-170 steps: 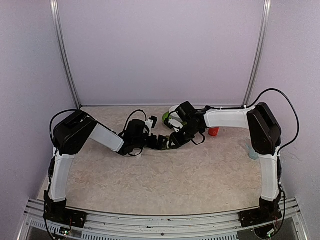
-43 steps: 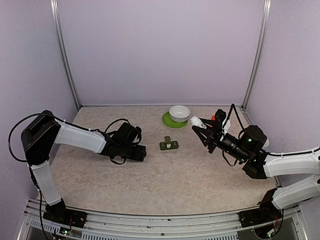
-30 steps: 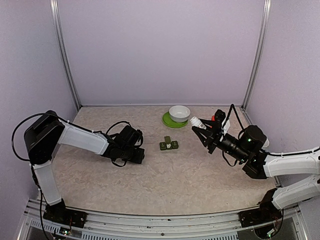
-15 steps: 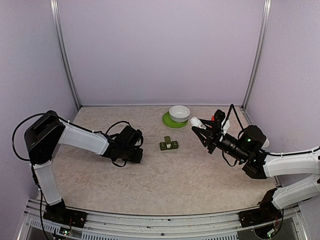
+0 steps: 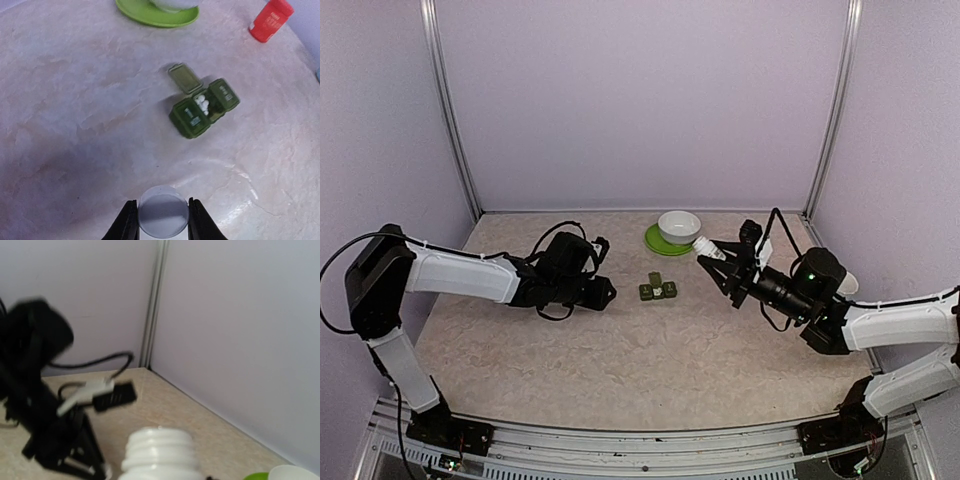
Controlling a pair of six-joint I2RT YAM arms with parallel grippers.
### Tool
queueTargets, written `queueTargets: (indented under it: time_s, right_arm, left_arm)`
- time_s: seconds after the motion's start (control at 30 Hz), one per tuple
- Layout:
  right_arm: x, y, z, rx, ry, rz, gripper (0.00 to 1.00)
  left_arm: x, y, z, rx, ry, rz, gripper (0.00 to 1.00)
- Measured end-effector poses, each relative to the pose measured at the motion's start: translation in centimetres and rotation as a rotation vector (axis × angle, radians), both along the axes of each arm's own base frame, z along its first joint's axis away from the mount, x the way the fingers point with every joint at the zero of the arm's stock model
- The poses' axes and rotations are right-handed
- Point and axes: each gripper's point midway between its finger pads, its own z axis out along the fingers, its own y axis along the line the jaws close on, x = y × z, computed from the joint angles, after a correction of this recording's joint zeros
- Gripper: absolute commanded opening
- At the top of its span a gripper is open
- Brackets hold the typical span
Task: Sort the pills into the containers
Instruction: Pour the pill into the compartment of the pill container, then close the lid of the pill bottle.
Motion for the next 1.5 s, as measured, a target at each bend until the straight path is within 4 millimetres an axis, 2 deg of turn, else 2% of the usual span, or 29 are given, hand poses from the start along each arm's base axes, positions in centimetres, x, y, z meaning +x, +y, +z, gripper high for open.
queueTargets:
  time_s: [0.27,0.5,0.7,0.9,1.13,1.33,1.5]
  right_arm:
    - [-0.4,1.4,-0.3,-0.029,0.008,0.070,0.23]
    - [-1.6,3.1,-0.5,-0.049,0.005,0.152,0.23]
    - [-2.7,4.7,-0.5,-0.057,0.005,0.205,0.23]
    - [-3.4,5.6,-0.4,-0.058,0.003,0.233,0.22]
    - [-3.8,6.1,0.1,-0.049,-0.008,0.242,0.22]
    - [-3.8,6.3,0.6,-0.041,-0.015,0.239,0.22]
    - [-3.9,6.3,0.7,-0.039,-0.017,0.236,0.22]
  left_arm:
    - [-1.1,-2.7,7.4,-0.215,-0.097,-0.133,0.29]
    - [-3.8,-4.7,12.9,-0.415,-0.159,-0.306,0.29]
    - [-6.5,-6.7,16.6,-0.571,-0.178,-0.459,0.30]
    - [-8.5,-7.6,18.6,-0.682,-0.152,-0.556,0.30]
    - [-10.0,-8.1,20.7,-0.797,-0.131,-0.611,0.30]
    - [-10.9,-8.4,21.6,-0.861,-0.105,-0.646,0.30]
    - [-11.1,-8.7,21.6,-0.877,-0.091,-0.656,0.30]
